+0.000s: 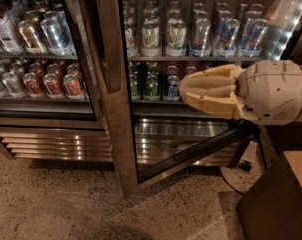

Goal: Open right fridge door

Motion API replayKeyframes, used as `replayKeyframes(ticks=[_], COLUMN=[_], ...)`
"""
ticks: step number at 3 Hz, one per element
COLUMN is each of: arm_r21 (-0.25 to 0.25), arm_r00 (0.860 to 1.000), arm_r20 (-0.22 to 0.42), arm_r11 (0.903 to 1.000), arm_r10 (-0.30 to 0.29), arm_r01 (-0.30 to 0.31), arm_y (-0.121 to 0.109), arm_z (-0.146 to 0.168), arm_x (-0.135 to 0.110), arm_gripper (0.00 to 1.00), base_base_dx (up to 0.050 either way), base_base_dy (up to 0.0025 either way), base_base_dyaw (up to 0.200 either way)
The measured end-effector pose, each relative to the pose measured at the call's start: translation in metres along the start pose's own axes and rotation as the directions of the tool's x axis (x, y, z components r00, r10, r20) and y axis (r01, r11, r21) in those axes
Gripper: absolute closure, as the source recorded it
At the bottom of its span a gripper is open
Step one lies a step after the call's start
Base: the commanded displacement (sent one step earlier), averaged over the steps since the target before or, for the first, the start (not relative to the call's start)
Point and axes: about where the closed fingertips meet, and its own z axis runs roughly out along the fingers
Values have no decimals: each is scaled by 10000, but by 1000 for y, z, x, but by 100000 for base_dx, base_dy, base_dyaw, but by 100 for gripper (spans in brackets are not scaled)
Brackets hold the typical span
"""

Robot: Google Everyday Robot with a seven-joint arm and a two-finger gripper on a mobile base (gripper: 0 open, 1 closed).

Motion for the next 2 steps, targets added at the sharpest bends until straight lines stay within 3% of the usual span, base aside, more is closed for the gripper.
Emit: replayKeyframes(ticks=[1, 2], arm_r21=[227, 372], arm_r00=[9999, 9997], arm_r20=[-55, -47], arm_r11=[9997, 9990], arm_r10=[137, 232], arm_r01=[-136, -230], arm_y=[5, 30], arm_z=[-3, -6], arm_x=[3, 11], arm_gripper=[100, 100], base_base_dx=[0, 0], base_base_dy=[0, 0], base_base_dyaw=[0, 0])
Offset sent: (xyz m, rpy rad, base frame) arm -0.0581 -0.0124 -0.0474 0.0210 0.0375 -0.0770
